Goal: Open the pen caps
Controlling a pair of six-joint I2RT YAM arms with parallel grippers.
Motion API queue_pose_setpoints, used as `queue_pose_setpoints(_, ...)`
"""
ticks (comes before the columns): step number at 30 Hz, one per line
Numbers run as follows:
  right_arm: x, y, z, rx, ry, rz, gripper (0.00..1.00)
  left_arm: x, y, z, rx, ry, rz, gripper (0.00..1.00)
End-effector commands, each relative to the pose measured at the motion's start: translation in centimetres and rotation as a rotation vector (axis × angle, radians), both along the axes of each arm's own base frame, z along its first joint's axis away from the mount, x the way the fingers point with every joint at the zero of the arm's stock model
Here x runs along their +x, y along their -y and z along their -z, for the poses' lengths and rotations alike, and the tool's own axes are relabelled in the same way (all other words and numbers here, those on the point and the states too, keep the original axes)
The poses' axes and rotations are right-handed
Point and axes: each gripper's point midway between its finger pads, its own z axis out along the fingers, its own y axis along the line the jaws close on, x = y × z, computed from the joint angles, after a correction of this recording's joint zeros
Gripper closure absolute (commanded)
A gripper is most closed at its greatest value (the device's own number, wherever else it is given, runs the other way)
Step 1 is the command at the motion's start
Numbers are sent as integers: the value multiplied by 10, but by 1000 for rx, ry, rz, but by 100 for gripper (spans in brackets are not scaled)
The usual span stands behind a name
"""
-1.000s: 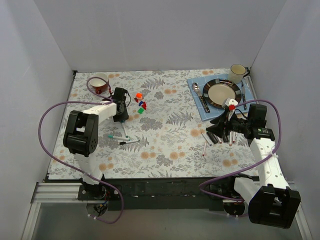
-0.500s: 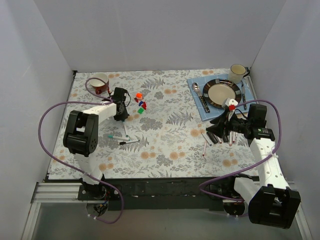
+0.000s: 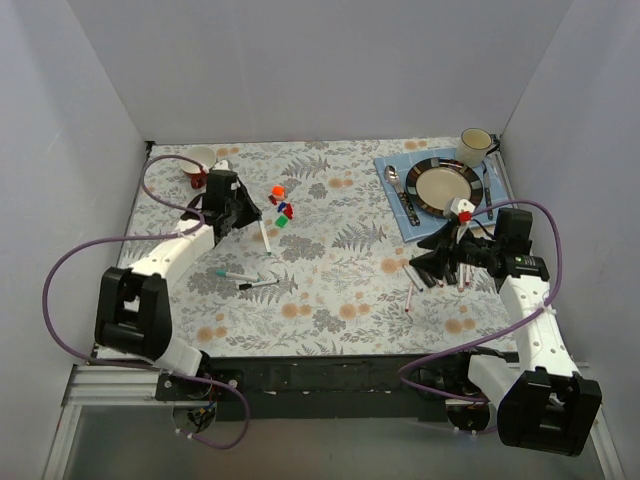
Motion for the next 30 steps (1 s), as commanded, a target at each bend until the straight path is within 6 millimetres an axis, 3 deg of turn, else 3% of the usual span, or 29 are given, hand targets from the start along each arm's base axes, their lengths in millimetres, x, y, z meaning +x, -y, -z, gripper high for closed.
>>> queue_pose_setpoints(1, -16, -20, 1, 83, -45, -128, 30, -22, 51, -34, -249, 89, 124, 100)
queue_pose_setpoints(4, -34, -47, 7, 119, -83, -266, 17, -37, 92, -53, -350, 170, 169, 100)
queue_pose_setpoints(5, -36, -51, 10, 119, -102, -282, 16, -50, 118, -59, -379, 185, 222, 100)
queue_pose_setpoints(7, -34, -62, 17, 113, -153, -298, 15, -56, 144, -69, -453, 237, 238, 100)
queue_pose_setpoints(8, -33, -66, 19, 115, -175, -297, 14, -69, 168, -66, -478, 232, 282, 100)
queue_pose_setpoints(10, -32, -72, 25, 126, -289, -264, 14, -76, 191, -77, -540, 279, 303, 100)
queue_pose_setpoints(11, -25, -75, 23, 134, -262, -257, 14, -82, 205, -77, -545, 294, 311, 100)
queue_pose_setpoints(12, -18, -74, 33, 115, -296, -188, 10, -83, 214, -78, -573, 309, 311, 100)
queue_pose_setpoints(13, -15, -74, 34, 138, -395, -107, 9, -85, 220, -80, -588, 321, 315, 100)
queue_pose_setpoints(14, -2, -73, 33, 140, -356, -57, 8, -91, 231, -86, -611, 345, 329, 100)
queue_pose_setpoints(15, 1, -72, 38, 146, -391, -2, 8, -91, 236, -82, -612, 343, 322, 100)
queue_pose_setpoints(17, 8, -71, 31, 184, -399, 67, 7, -97, 249, -90, -627, 377, 325, 100)
queue_pose_setpoints(20, 3, -73, 26, 227, -421, 61, 7, -103, 267, -89, -629, 389, 328, 100)
queue_pose_setpoints(25, 2, -75, 32, 236, -453, 48, 8, -102, 280, -85, -642, 401, 289, 100)
queue_pose_setpoints(30, 1, -78, 40, 230, -493, 41, 12, -105, 294, -94, -662, 430, 286, 100)
